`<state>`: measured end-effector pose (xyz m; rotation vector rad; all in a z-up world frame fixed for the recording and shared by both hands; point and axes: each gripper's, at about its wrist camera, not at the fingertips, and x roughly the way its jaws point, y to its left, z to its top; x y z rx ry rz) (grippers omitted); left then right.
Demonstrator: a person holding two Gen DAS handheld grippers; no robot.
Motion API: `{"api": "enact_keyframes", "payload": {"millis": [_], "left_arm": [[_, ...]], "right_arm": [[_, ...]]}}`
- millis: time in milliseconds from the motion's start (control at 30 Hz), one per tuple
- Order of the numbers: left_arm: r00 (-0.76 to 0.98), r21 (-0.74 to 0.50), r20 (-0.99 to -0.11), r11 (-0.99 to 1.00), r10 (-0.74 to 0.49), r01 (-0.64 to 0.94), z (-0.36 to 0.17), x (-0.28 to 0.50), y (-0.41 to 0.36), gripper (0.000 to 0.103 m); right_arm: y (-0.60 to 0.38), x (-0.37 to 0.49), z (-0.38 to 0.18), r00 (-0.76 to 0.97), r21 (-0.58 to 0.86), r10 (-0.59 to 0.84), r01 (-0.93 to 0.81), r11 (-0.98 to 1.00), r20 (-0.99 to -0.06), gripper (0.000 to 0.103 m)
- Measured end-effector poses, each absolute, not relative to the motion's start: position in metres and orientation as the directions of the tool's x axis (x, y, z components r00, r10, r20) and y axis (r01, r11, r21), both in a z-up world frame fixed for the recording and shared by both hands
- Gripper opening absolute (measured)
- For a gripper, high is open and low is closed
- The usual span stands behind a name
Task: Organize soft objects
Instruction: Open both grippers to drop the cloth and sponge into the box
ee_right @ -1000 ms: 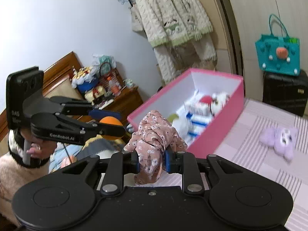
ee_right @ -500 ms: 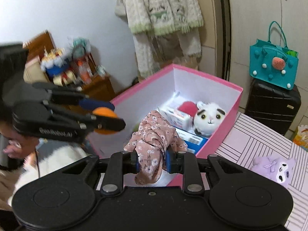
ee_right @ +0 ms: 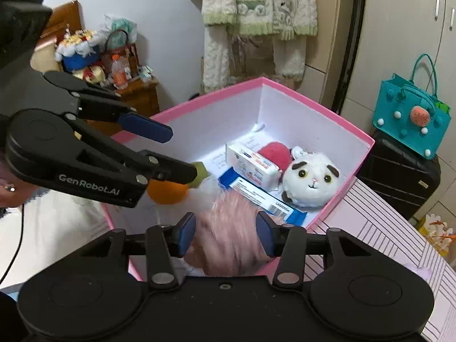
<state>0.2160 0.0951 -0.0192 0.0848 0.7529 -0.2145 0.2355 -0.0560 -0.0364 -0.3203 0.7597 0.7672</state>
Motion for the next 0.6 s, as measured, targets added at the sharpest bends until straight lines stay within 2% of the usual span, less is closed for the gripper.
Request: {"api": "enact_keyframes", "payload": {"millis": [133, 200, 367, 600], "left_arm": [[0.752, 0.029, -0.643, 0.977, -0.145, 0.212, -0.006, 0.202, 0.097, 0.071], [0.773, 0.043, -0.622, 0.980, -0.124, 0.192, 0.000, 0.193, 0.098, 0.072], [0.762, -0.020, -0.618, 0.973, -0.194, 0.232, 0.018, 0.170, 0.101, 0.073], [0.739, 0.002, -0.617, 0.939, -0.270, 0.345, 0.033, 0.127, 0.084, 0.077]], "right_arm": [[-0.071, 0.230, -0.022, 0.479, 0.072, 0.552, -0.708, 0.703, -0.682, 0.058], [-0.081, 0.225, -0.013, 0.491, 0.094, 0.570, -0.698, 0.710, -0.659, 0.059], [-0.111, 0.202, 0.006, 0.520, 0.117, 0.586, -0.679, 0.725, -0.621, 0.062], [-0.153, 0.162, 0.012, 0.541, 0.137, 0.589, -0.656, 0.742, -0.600, 0.065]]}}
